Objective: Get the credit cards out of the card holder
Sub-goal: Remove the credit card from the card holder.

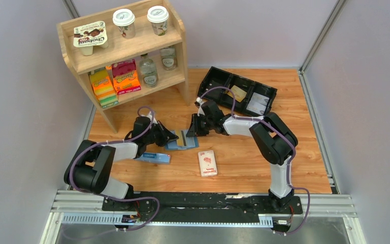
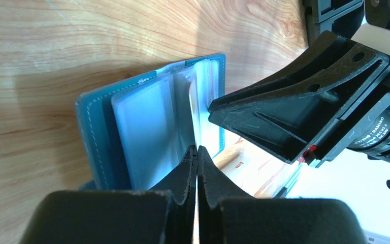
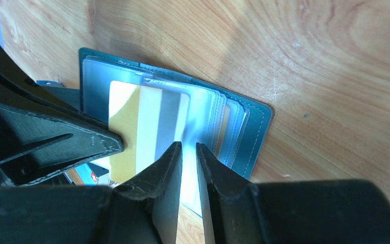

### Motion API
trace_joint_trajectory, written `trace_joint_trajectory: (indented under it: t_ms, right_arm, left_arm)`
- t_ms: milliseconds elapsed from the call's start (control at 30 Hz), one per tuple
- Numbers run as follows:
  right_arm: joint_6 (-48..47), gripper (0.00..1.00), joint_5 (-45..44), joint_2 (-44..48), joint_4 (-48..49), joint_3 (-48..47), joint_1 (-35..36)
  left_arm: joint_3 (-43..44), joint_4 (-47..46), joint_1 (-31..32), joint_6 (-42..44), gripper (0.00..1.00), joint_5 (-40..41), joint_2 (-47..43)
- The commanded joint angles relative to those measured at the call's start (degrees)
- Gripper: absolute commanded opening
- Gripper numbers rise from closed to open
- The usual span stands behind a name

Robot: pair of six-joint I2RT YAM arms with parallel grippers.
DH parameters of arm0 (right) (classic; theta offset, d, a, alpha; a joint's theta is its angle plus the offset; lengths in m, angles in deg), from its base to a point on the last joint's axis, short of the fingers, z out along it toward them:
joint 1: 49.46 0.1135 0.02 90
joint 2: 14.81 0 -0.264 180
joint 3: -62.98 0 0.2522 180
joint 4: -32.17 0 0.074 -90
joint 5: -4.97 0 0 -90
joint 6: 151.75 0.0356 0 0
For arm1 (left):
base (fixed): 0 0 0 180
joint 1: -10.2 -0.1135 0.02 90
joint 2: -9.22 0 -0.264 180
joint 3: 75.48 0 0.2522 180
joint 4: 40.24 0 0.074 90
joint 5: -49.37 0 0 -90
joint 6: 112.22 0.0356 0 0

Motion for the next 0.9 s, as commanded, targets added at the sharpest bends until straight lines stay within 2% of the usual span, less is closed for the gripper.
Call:
trace_joint_trajectory:
  t_ms: [0, 200, 433, 667, 733, 800, 867]
  right_arm:
    - [-1.63, 0.25, -4.79, -4.43, -6.66, 1.38, -0.27]
    - [-1.9, 0.25, -5.23, -4.17, -7.19, 1.2, -0.44]
    - [-1.64, 0.26, -4.53, -1.28, -8.51, -0.64, -0.79]
    - [-0.93, 0.3, -2.95, 5.57, -8.95, -4.15, -1.23]
    - [0.2, 0.33, -2.77, 7.77, -8.95, -5.03, -1.5]
    - [1.96, 0.42, -3.12, 10.41, -9.04, -5.48, -1.93]
    - [3.63, 0.45, -3.74, 13.31, -9.47, -5.3, -2.46]
  left_arm:
    - [0.18, 5.35, -1.21, 2.94, 0.0, -1.12, -4.46]
    - [0.97, 13.36, -2.53, 5.84, 0.0, 0.29, -7.35]
    - [6.95, 30.92, -2.62, 16.63, 0.0, 5.99, -16.05]
    - [11.86, 38.5, -2.01, 24.9, 0.0, 9.42, -23.79]
    - [13.88, 40.43, -0.34, 28.32, 0.0, 12.14, -25.38]
    - [16.26, 42.63, 3.43, 32.88, 0.0, 16.69, -26.87]
    - [18.63, 44.65, 9.56, 37.89, 0.0, 21.97, -27.84]
